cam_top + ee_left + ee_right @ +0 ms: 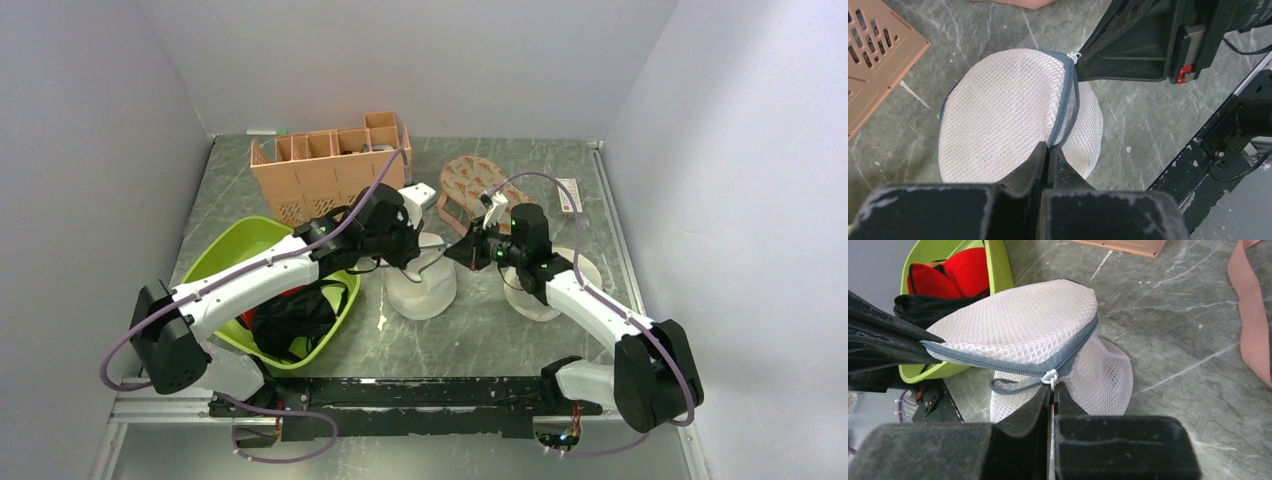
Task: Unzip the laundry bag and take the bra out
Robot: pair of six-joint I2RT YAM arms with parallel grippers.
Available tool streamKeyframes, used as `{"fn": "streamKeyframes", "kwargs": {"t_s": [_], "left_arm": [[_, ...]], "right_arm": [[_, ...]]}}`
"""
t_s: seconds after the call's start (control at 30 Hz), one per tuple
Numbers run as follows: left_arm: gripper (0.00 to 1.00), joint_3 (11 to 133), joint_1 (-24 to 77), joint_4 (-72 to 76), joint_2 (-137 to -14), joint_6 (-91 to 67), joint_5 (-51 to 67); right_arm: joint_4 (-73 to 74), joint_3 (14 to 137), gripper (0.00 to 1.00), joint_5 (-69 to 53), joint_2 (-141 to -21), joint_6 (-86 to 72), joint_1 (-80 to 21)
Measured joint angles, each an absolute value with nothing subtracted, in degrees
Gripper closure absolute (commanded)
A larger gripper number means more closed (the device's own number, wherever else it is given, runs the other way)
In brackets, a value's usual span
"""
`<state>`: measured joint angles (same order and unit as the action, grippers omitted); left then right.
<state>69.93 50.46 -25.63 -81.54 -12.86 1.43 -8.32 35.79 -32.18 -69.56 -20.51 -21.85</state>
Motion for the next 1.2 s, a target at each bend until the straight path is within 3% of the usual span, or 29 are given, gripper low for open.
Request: {"fn": "streamKeyframes", "kwargs": {"t_s": [0.27, 0.4, 0.97, 1.2], "left_arm": [[0.38, 69.28, 50.46, -26.20, -81.71, -12.88, 1.04], [0.23, 69.69, 50.46, -26.48, -83.44, -12.93, 1.76], [0.11, 72.69, 52.73, -25.32, -86.43, -13.10, 6.44], [0.20, 70.57, 52.77, -25.15, -83.31, -13.82, 3.66]], "right_arm": [[-8.40, 35.77, 1.00, -36.84, -69.38, -20.34, -21.32], [-8.38, 35.51, 1.00, -38.22, -68.64, -20.25, -21.54], [-8.67, 34.98, 1.00, -39.29, -68.01, -19.99, -22.57], [-8.45, 34.98, 1.00, -38.20, -68.01, -19.57, -22.57]]}}
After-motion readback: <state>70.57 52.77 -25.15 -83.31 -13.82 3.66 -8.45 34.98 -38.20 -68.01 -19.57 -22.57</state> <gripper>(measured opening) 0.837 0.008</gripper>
